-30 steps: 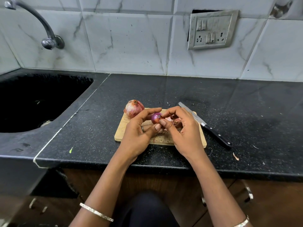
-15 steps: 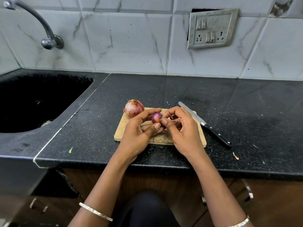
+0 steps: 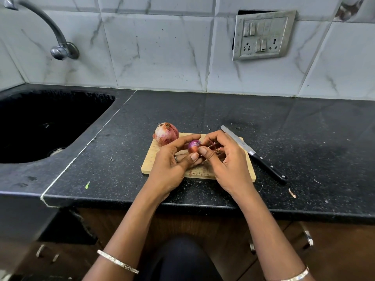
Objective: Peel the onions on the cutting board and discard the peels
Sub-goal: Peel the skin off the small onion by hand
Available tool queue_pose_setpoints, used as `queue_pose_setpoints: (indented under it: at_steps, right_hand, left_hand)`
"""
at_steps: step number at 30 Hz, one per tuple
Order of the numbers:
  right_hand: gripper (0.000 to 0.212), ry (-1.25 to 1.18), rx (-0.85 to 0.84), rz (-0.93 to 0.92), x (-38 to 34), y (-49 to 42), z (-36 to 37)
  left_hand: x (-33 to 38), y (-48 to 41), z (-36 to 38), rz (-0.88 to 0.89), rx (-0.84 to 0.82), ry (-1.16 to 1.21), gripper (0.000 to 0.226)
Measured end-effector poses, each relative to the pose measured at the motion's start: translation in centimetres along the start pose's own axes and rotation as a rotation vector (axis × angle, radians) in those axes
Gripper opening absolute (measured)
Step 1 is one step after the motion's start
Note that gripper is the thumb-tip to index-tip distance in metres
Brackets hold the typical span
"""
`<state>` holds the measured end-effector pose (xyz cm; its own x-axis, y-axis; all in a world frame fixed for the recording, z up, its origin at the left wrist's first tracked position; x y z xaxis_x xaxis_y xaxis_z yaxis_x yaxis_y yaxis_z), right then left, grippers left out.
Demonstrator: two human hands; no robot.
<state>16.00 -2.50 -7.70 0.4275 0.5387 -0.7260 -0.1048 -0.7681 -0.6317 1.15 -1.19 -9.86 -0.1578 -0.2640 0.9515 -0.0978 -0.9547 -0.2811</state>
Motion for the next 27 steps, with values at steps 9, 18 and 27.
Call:
queue_pose_setpoints:
  at_steps: [9,18,27]
  right_hand:
    - [0.006,0.041,-0.041,-0.022,-0.1,0.0,0.1]
    - [0.004,0.033,0.028,-0.03,-0.1,0.0,-0.3]
    - [0.018,0.043,0.147,0.058,0.2,0.0,-0.9]
  left_hand:
    - [0.0,0.0,0.0,-0.002,0.005,-0.02,0.043]
    - [0.4,0.3,0.2,-0.057,0.067,0.131,0.035]
    - [0.6,0.4,0.0,-0.035,0.077,0.067,0.04]
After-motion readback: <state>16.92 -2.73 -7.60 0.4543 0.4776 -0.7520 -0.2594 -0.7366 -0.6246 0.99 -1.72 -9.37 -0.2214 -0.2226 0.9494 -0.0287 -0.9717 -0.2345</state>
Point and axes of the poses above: each hand's wrist, its own y-axis away from the middle knuckle, its own z-axis out of the palm, x = y × z, the point moved 5 cm from there along -y, towards the middle knuckle, and after that the axes turned 8 degrees about x, right-handed, at the moved point
